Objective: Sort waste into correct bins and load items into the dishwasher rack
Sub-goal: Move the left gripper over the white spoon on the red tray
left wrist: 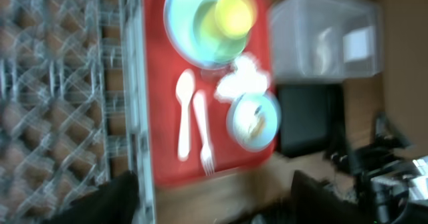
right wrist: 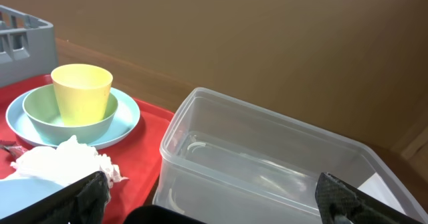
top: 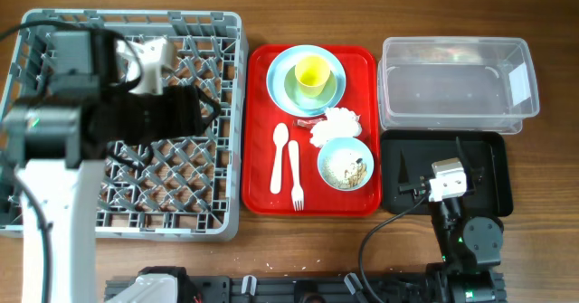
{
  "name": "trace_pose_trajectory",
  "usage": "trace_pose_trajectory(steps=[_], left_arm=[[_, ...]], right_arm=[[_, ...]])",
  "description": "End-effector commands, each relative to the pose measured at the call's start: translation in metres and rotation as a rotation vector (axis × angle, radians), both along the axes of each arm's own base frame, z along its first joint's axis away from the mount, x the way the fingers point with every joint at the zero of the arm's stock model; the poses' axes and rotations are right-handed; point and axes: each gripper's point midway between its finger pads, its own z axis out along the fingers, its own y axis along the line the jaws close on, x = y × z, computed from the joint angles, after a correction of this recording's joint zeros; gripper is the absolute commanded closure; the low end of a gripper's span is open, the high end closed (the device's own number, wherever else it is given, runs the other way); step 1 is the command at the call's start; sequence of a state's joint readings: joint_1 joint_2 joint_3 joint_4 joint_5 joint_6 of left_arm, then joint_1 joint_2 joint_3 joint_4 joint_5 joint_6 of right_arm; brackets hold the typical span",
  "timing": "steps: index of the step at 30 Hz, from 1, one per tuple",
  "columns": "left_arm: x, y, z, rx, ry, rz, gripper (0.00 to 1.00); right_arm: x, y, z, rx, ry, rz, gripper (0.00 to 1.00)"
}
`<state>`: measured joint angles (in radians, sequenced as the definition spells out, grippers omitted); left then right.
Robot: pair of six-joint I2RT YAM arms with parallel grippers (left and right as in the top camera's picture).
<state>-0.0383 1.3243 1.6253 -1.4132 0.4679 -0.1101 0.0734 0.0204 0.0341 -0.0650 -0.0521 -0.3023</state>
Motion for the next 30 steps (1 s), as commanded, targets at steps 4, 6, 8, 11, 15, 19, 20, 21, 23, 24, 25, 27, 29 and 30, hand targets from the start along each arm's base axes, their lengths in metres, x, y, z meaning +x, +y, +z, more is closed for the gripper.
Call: trace_pose_trajectory(steps=[4, 6, 8, 11, 15, 19, 20, 21, 23, 24, 25, 27, 29, 30], left_arm=[[-0.004, 0.020, -0.061, 0.304, 0.214, 0.252, 0.70], [-0.009, 0.002, -0.091, 0.315, 0.253, 0.234, 0.84], [-0.012, -0.037, -0.115, 0.231, 0.252, 0.106, 0.91], [-0.008, -0.061, -0.122, 0.184, 0.210, 0.037, 0.87], [0.001, -0.063, -0.150, 0.231, 0.170, 0.132, 0.70], [-0.010, -0.064, -0.178, 0.242, 0.210, 0.129, 0.59], [-0.011, -0.065, -0.182, 0.244, 0.211, 0.122, 0.59], [-0.012, -0.071, -0.183, 0.244, 0.203, 0.103, 0.58], [-0.009, -0.089, -0.181, 0.245, 0.140, 0.058, 0.57], [-0.007, -0.092, -0.181, 0.261, 0.118, 0.054, 0.56], [-0.006, -0.095, -0.182, 0.281, 0.094, 0.048, 0.54], [0.000, -0.099, -0.189, 0.320, 0.063, 0.047, 0.50], [0.006, -0.098, -0.203, 0.350, 0.081, 0.056, 0.49], [0.008, -0.098, -0.209, 0.358, 0.091, 0.059, 0.47]], right_arm=[[0.000, 0.001, 0.002, -0.008, -0.009, 0.008, 0.00], [0.000, 0.001, 0.002, -0.009, -0.009, 0.008, 0.00], [0.000, 0.001, 0.002, -0.008, -0.009, 0.008, 0.00], [0.000, 0.001, 0.002, -0.008, -0.009, 0.008, 0.00], [0.000, 0.001, 0.002, -0.008, -0.009, 0.008, 0.00], [0.000, 0.001, 0.002, -0.008, -0.009, 0.008, 0.00], [0.000, 0.001, 0.002, -0.008, -0.010, 0.008, 0.00], [0.000, 0.001, 0.002, -0.009, -0.009, 0.008, 0.00], [0.000, 0.001, 0.002, -0.009, -0.009, 0.008, 0.00], [0.000, 0.001, 0.002, -0.008, -0.009, 0.008, 0.00], [0.000, 0.001, 0.002, -0.009, -0.009, 0.008, 0.00], [0.000, 0.001, 0.002, -0.008, -0.009, 0.008, 0.00], [0.000, 0.001, 0.002, -0.009, -0.010, 0.008, 0.00], [0.000, 0.001, 0.002, -0.009, -0.010, 0.008, 0.00]])
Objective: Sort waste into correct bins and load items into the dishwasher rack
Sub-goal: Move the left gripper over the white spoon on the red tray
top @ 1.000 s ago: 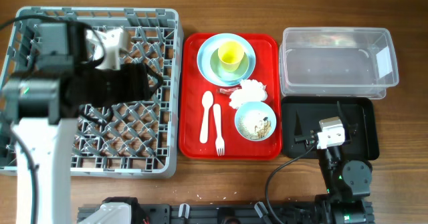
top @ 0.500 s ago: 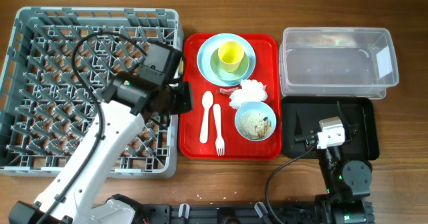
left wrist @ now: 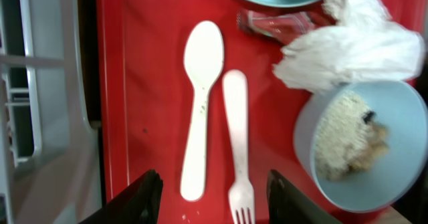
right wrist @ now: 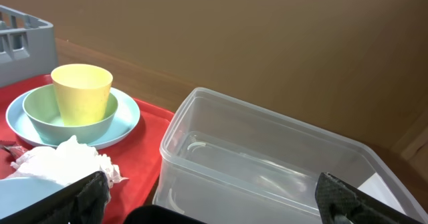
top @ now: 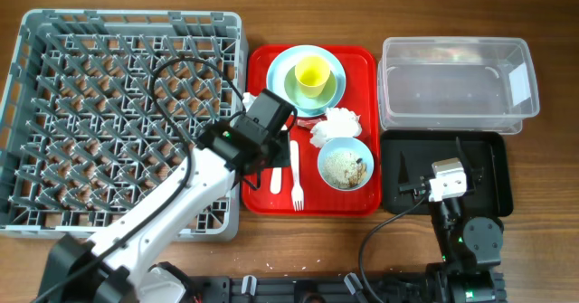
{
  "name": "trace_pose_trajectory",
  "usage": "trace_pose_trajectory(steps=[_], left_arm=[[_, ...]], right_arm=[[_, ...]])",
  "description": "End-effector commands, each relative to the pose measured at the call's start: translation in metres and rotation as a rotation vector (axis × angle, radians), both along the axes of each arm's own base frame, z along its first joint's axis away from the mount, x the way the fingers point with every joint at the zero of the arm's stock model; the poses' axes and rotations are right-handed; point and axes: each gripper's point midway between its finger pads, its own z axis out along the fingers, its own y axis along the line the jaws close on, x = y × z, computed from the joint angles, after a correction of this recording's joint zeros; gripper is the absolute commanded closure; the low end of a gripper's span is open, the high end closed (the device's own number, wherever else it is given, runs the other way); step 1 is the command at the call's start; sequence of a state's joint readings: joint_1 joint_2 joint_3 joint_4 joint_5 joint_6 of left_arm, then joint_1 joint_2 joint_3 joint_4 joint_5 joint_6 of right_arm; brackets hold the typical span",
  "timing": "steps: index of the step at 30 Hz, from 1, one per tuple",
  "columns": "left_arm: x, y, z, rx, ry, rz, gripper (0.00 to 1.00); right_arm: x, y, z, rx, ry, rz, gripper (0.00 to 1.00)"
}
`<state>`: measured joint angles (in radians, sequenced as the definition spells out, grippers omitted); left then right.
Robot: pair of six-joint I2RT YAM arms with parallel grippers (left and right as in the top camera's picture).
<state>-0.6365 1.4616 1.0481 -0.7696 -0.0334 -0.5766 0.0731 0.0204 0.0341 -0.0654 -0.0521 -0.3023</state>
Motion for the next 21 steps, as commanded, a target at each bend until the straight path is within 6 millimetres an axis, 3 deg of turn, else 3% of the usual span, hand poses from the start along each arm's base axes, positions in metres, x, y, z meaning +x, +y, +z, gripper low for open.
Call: trace_pose_trajectory(steps=[1, 8, 12, 18, 21], left_arm=[[0.010, 0.009, -0.024, 0.069, 0.024, 0.039, 0.46], [0.023, 0.041, -0.030, 0.086, 0.056, 0.139, 0.43], [0.025, 0.065, -0.023, 0.106, 0.093, 0.203, 0.44], [0.023, 0.060, -0.006, 0.066, 0.071, 0.148, 0.45], [0.031, 0.056, 0.005, 0.033, 0.013, 0.146, 0.48]], right_arm=[[0.000, 0.001, 0.002, -0.009, -0.010, 0.008, 0.00], [0.000, 0.001, 0.002, -0.009, -0.010, 0.008, 0.00], [0.000, 0.001, 0.002, -0.009, -0.010, 0.008, 0.00], [0.000, 0.001, 0.002, -0.009, -0.010, 0.008, 0.00], [0.000, 0.001, 0.002, -0.008, -0.010, 0.008, 0.00]])
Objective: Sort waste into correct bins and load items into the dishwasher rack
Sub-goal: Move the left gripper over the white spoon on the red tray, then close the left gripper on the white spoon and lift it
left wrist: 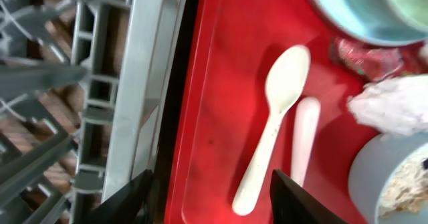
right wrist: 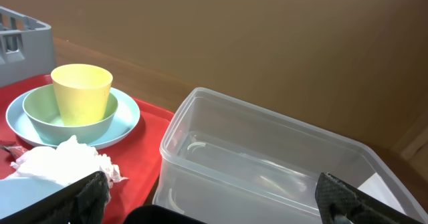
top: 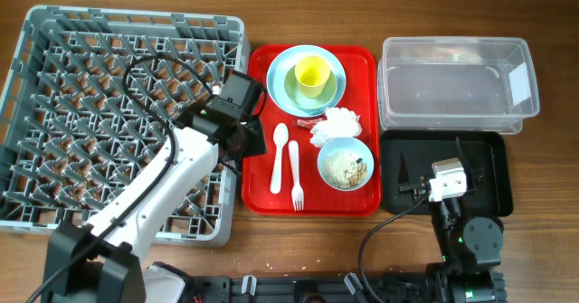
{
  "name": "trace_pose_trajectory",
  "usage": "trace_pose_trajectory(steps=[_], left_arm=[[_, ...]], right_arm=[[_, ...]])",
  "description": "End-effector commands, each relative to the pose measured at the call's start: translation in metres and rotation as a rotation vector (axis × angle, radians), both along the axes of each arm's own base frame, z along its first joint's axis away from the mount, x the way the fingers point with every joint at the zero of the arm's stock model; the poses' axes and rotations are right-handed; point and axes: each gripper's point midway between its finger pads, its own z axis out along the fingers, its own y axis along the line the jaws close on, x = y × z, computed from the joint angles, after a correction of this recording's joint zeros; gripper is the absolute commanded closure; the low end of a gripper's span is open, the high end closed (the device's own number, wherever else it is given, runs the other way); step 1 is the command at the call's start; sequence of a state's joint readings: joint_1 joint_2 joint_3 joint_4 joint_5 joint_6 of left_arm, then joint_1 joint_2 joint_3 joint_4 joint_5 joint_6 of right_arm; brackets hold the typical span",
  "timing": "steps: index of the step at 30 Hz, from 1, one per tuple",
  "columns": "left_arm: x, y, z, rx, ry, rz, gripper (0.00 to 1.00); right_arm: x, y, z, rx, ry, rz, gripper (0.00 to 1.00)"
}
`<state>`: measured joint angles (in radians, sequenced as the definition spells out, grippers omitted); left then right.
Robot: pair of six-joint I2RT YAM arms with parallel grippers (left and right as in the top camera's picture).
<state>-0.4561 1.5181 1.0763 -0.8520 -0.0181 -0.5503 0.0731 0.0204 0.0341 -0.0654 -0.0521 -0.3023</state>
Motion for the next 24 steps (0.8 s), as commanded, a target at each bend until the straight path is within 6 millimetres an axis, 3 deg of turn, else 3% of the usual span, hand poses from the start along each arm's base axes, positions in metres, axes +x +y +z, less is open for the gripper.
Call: trace_pose_trajectory(steps=[1, 5, 10, 15, 24], left_arm=[[0.012, -0.002, 0.022, -0.027, -0.087, -0.011, 0.51], [-0.011, -0.022, 0.018, -0.076, -0.007, -0.079, 0.67], [-0.037, -0.053, 0.005, -0.045, -0.001, -0.158, 0.67], [-0.039, -0.070, -0.026, -0.033, -0.015, -0.188, 0.67], [-0.036, -0.067, -0.076, 0.056, 0.067, -0.180, 0.66]], right_arm=[[0.000, 0.001, 0.002, -0.008, -0.010, 0.008, 0.00], [0.000, 0.001, 0.002, -0.008, -0.010, 0.008, 0.00], [0.000, 0.001, 0.002, -0.008, -0.010, 0.008, 0.00], [0.000, 0.001, 0.002, -0.009, -0.010, 0.008, 0.00], [0.000, 0.001, 0.002, -0.009, -0.010, 0.008, 0.00]])
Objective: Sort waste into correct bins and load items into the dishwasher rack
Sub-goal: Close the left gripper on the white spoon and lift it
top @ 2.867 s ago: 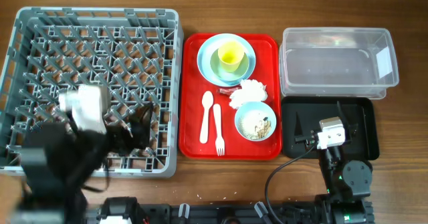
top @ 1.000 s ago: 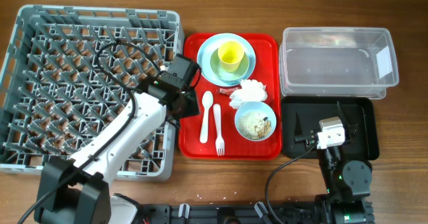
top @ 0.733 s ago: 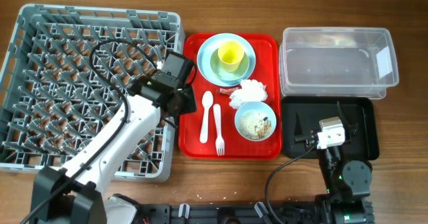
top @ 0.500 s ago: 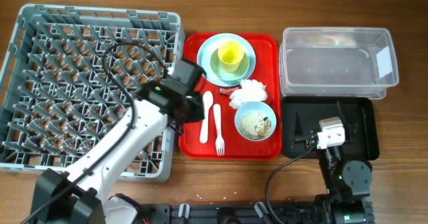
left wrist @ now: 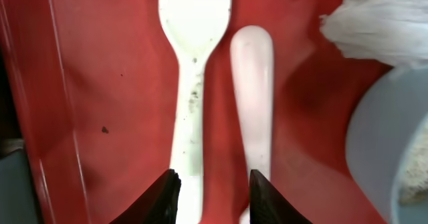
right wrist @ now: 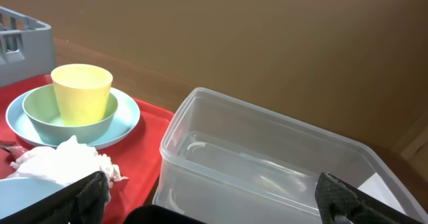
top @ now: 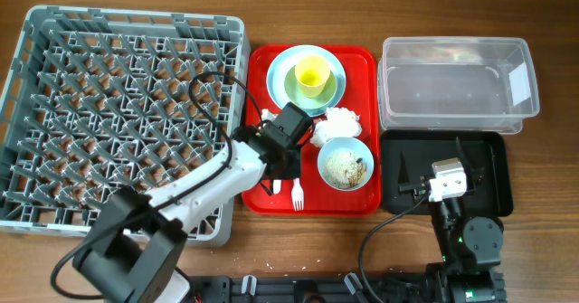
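Note:
My left gripper (top: 284, 155) hangs low over the red tray (top: 258, 86), open. In the left wrist view its fingertips (left wrist: 172, 196) straddle the handle of the white spoon (left wrist: 194, 43), and the white fork (left wrist: 253, 90) lies right beside it. Nothing is held. The fork's tines (top: 296, 193) show below the gripper. A crumpled napkin (top: 340, 121), a blue bowl with food scraps (top: 346, 164) and a yellow cup (top: 311, 72) in a green bowl on a blue plate also sit on the tray. My right gripper (right wrist: 214, 207) rests open over the black bin (top: 488, 172).
The grey dishwasher rack (top: 122, 113) fills the left of the table, touching the tray's left side. A clear plastic bin (top: 457, 81) stands at the back right, above the black bin. A red wrapper lies by the napkin, partly hidden by my arm.
My left gripper has moved from the tray's left edge by the rack to low over the spoon and fork, its open fingers now at the spoon's handle. The right arm is unchanged.
My left arm was first high over the rack. Then its gripper was above the spoon and fork on the tray, then back at the tray's left edge, and now close down over the cutlery. Nothing on the tray has moved. The right arm stayed still.

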{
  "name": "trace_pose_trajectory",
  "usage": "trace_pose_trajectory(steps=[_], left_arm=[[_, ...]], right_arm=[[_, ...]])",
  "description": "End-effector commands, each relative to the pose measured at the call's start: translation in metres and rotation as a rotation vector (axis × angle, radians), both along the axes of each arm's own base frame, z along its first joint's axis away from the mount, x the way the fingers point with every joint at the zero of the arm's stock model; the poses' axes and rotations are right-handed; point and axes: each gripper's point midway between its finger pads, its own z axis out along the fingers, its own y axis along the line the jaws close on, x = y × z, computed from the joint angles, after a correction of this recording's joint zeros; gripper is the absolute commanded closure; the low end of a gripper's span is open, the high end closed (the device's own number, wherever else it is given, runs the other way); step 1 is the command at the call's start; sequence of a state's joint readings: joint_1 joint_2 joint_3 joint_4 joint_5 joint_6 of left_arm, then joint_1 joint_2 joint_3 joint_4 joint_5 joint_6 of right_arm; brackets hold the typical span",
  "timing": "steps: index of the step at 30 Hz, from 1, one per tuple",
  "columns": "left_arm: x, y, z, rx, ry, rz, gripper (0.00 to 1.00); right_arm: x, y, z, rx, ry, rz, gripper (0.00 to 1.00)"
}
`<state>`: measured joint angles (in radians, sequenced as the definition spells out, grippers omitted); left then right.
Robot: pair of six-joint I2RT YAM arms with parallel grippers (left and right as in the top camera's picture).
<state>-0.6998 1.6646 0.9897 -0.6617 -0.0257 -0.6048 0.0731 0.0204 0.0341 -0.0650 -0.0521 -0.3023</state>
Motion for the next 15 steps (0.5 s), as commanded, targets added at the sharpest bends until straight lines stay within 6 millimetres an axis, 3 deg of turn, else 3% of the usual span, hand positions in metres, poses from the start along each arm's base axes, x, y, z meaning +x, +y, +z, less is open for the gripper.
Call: trace_pose_trajectory(steps=[1, 5, 15], left_arm=[[-0.003, 0.004, -0.020, 0.044, 0.029, 0.008, 0.66], [-0.002, 0.003, -0.032, 0.056, 0.043, 0.008, 0.66], [0.003, -0.001, -0.036, 0.048, 0.027, 0.006, 0.69]], right_arm=[[0.000, 0.001, 0.002, -0.008, -0.009, 0.008, 0.00], [0.000, 0.001, 0.002, -0.008, -0.009, 0.008, 0.00], [0.000, 0.001, 0.002, -0.008, -0.009, 0.008, 0.00]])
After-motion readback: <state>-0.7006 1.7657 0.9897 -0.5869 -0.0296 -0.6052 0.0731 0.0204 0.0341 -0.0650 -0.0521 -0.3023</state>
